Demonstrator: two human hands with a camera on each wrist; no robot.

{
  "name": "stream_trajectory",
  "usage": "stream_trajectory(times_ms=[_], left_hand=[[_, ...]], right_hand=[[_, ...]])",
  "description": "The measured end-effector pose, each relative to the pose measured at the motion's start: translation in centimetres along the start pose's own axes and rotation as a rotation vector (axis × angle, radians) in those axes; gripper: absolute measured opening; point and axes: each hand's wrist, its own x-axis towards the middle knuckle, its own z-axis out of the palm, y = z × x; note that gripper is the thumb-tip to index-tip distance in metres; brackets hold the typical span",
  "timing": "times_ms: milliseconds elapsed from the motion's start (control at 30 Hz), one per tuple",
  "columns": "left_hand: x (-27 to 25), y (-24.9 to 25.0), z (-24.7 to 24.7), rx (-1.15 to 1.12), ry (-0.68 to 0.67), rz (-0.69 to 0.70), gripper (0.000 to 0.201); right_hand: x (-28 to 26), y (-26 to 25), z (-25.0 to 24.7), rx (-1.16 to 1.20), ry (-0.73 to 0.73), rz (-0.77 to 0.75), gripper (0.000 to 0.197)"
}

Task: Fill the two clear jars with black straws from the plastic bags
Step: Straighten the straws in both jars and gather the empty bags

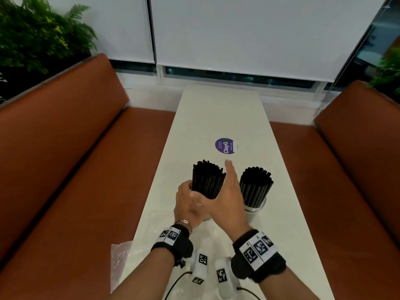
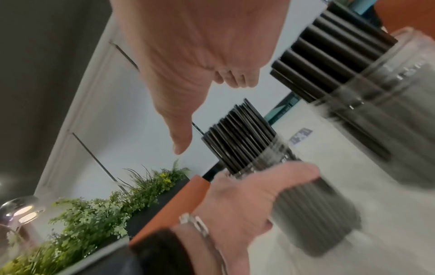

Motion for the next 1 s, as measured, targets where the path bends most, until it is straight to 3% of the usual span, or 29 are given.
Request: stream_trajectory(times_ms=[133, 300, 400, 567, 767, 933, 1000], left_hand=[[-0.3, 0.2, -0.2, -0.069, 0.009, 0.028, 0.076], [-0.4, -0.1, 0.0, -0.075, 0.049, 0.082, 0.082], [-0.5, 0.8, -0.2, -0.073, 0.036, 0.064, 0.1], [-0.6, 1.1, -0.2, -0.075, 0.021, 0.036, 0.115], [-2.1, 0.3, -2.5, -0.061, -0.082, -0.007, 0.155], [-5.1, -3.5, -10.1, 0.051, 0.025, -0.163, 0.109], [-7.4, -7.9, -14.0, 0.075, 0.076, -0.303, 0.108]], right_hand=[[-0.6, 0.7, 1.4, 0.04, 0.003, 0.061, 0.132], [-2.2, 1.3, 1.1, 0.071, -0.018, 0.003, 0.123], [-4.3, 2.8, 0.1, 0.013, -0.081, -0.019, 0.106], [-7.7, 7.6, -2.7, -0.115, -0.256, 0.027, 0.074], [-10.7, 11.7, -4.0, -0.175, -0.363, 0.234, 0.077], [-11.7, 12.7, -1.7, -0.069, -0.429, 0.418, 0.093], [-11.6, 12.6, -0.7, -0.038, -0.457, 0.462, 0.097]])
